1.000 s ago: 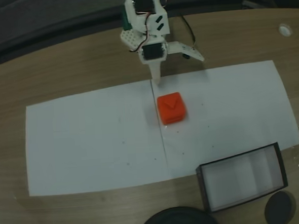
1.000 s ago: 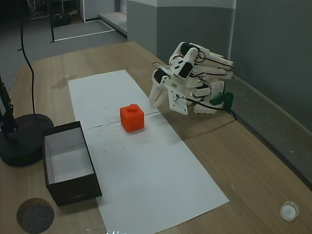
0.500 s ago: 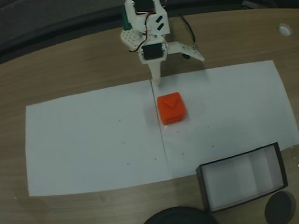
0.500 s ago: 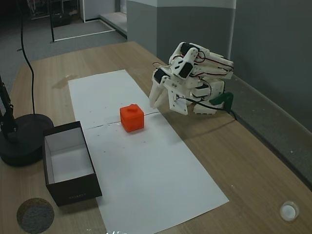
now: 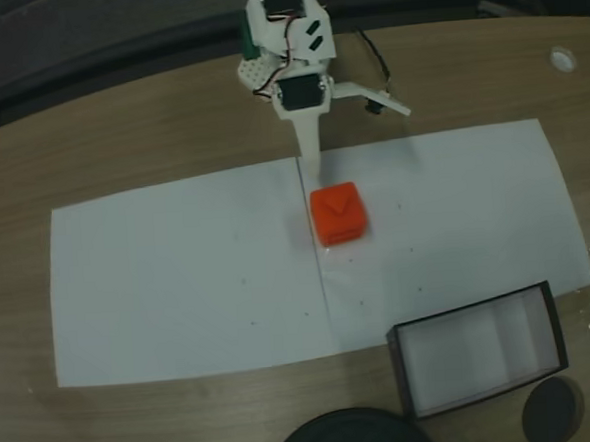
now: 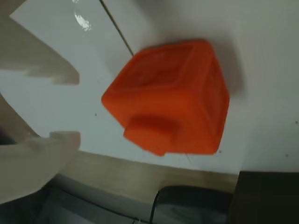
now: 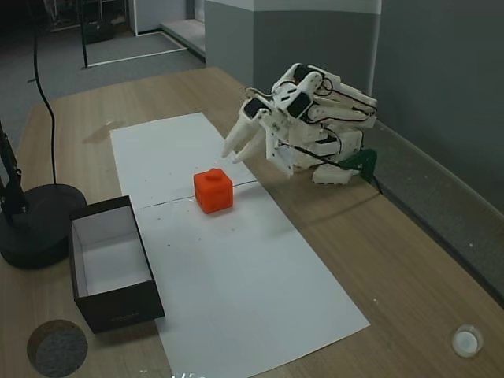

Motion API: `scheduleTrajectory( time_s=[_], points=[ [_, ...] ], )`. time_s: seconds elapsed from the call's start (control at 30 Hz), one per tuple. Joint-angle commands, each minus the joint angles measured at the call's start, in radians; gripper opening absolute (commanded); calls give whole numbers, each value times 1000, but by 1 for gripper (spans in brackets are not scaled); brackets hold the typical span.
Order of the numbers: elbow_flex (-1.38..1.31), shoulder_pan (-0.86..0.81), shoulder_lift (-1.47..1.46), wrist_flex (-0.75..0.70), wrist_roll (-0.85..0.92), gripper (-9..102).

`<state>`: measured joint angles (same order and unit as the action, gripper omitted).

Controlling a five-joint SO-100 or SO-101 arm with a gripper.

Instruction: Grab a orange square and put it in the box.

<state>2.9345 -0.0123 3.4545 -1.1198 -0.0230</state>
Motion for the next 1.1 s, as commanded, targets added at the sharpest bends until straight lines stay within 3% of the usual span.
scheduleTrajectory(
  time_s=[0.0,0.23,0.53,0.73,1.07],
  points=[
    [-184,25,0,23,2,23],
    [-357,34,-242,-66,51,27],
    [-640,103,-859,-84,49,32],
    [-848,110,-1209,-192,41,32],
    [-966,104,-1506,-216,41,32]
  ],
)
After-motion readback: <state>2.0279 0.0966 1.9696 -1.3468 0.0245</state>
